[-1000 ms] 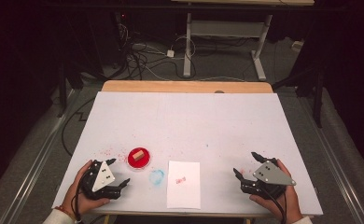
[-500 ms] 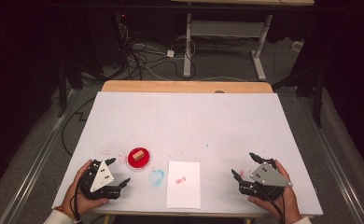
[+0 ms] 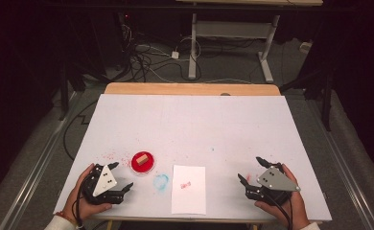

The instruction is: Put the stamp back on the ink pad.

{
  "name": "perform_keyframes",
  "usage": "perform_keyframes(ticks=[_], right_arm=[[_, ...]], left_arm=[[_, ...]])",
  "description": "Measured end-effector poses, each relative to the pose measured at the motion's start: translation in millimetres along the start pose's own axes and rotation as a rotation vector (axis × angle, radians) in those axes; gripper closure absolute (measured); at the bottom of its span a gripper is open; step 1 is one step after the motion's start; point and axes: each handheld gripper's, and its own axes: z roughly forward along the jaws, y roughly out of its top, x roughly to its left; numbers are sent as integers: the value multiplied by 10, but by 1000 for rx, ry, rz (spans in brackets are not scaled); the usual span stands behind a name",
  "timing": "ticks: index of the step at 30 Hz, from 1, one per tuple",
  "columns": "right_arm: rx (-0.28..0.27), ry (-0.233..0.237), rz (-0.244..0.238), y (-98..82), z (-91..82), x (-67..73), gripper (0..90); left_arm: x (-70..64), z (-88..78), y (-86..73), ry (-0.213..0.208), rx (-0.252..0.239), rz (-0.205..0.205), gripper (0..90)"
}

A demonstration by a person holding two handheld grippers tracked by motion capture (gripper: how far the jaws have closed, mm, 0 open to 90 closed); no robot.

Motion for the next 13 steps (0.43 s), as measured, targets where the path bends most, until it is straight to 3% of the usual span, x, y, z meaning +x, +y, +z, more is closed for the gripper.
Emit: perform_keyframes(ticks=[13], right_arm=[[8,9,-2,-8,14,9,235]], left_arm=[[46,8,-4,-4,12,-10,170]])
